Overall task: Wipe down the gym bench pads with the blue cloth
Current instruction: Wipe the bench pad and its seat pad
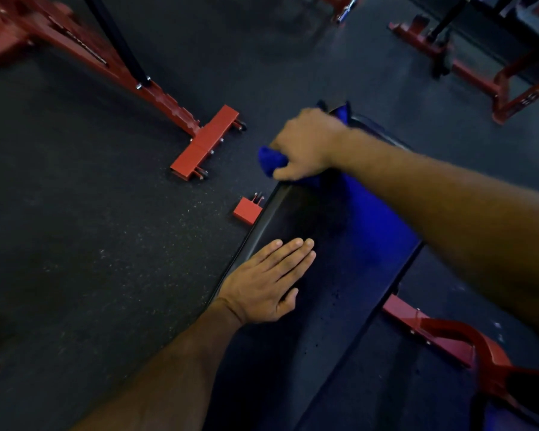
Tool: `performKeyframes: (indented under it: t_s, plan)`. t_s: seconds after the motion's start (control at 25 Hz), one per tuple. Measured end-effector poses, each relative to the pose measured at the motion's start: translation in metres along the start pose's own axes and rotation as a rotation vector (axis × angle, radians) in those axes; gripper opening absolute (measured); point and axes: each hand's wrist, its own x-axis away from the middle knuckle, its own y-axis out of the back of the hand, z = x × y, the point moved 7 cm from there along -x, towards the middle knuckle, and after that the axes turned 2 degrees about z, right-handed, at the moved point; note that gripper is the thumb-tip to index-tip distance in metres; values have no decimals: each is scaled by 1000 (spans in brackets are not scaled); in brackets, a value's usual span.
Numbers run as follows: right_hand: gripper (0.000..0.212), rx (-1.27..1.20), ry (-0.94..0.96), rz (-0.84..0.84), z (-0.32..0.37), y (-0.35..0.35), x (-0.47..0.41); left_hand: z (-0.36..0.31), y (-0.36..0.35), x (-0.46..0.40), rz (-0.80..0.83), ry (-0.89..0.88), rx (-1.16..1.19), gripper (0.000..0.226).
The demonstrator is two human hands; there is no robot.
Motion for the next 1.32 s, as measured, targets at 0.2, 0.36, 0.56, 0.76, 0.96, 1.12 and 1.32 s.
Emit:
performKeyframes:
  t_s: [0.2,0.36,0.56,0.76,0.96,1.12,1.32]
  plan:
    - [44,-99,58,-216,70,5,26,-2,-2,-1,25,-8,-22,72]
    - [49,-167,-495,-736,-11,12,111,-3,-1,-2,45,-10,-44,73]
    - [61,-158,-611,-431,-24,-72,170,-2,1,-5,38,-25,-19,71]
    - [56,-344,-959,-525,-22,-106,224,-3,-2,-4,40,-27,-27,71]
    - [64,-328,-692,-520,-17,-31,89,-3,-3,-4,70,-21,-17,69]
    - [70,-319,-672,-444,6,-65,140,-2,-2,-5,44,-22,-26,69]
    - [63,-504,-1194,-494,-46,-93,198,-2,-4,-4,47,-19,-42,71]
